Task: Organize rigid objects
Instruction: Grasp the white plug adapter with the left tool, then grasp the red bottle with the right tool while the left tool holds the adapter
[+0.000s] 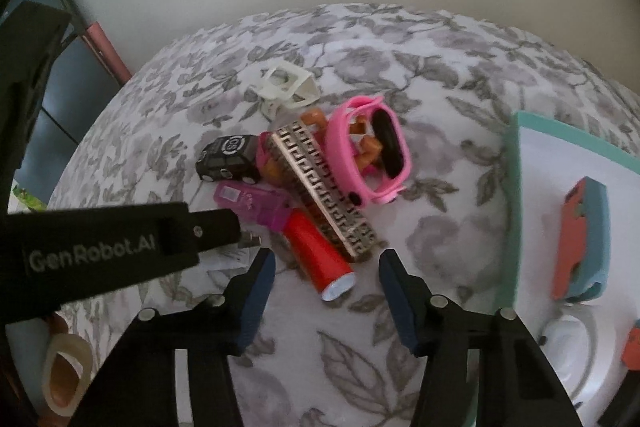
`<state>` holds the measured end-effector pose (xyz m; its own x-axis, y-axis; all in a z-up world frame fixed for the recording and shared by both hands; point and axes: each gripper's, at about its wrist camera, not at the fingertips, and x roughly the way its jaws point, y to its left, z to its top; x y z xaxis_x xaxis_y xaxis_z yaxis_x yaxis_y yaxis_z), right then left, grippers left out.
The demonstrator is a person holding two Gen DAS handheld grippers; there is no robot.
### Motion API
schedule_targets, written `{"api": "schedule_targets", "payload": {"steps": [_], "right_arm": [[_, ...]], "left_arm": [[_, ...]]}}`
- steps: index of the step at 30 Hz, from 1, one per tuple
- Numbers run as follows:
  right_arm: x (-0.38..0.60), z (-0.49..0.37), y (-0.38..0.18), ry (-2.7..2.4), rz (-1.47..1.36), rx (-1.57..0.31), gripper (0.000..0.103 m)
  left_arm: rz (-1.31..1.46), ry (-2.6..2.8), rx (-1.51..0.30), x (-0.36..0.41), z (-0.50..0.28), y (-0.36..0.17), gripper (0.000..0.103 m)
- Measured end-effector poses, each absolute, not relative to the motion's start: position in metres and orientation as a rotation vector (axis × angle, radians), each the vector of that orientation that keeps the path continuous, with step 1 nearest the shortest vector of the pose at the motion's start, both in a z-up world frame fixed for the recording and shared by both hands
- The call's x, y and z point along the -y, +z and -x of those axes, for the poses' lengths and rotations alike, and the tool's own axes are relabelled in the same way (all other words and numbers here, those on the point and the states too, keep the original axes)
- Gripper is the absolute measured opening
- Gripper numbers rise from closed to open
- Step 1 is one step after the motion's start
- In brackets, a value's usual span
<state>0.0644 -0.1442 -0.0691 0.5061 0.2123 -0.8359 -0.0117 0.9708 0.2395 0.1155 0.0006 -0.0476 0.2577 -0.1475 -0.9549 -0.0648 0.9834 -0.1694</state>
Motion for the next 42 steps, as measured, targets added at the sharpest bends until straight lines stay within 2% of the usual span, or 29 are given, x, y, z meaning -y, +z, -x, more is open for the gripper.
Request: {"api": "schedule_targets", "payload": {"steps": [9, 17, 21, 24, 42], "right_arm": [[0.129, -0.061, -0.071, 0.197, -0.189, -1.046, 0.046], [0.129, -0.066, -0.074, 0.191, -0.227, -1.028, 0.046], [0.129, -0.071, -0.075, 0.165, -0.229, -1.013, 0.034], [0.131, -0.072, -0.076, 0.157, -0.234, -1.013, 0.030], [0.127, -0.048, -0.072, 0.139, -0.157, -1.068, 0.025]], "left_arm": [[0.222, -0.017, -1.305, -0.019, -0.117, -0.048, 0.048], [0.202, -0.019, -1.296, -0.016, -0.121, -0.052, 0.048], [0.194, -0.018, -1.293, -0.011, -0.129, -0.056, 0.048], [0.189, -0.014, -1.288, -0.009, -0.131, -0.057, 0.048], [0.179, -0.022, -1.288, -0.002, -0.117, -0.055, 0.047]]}}
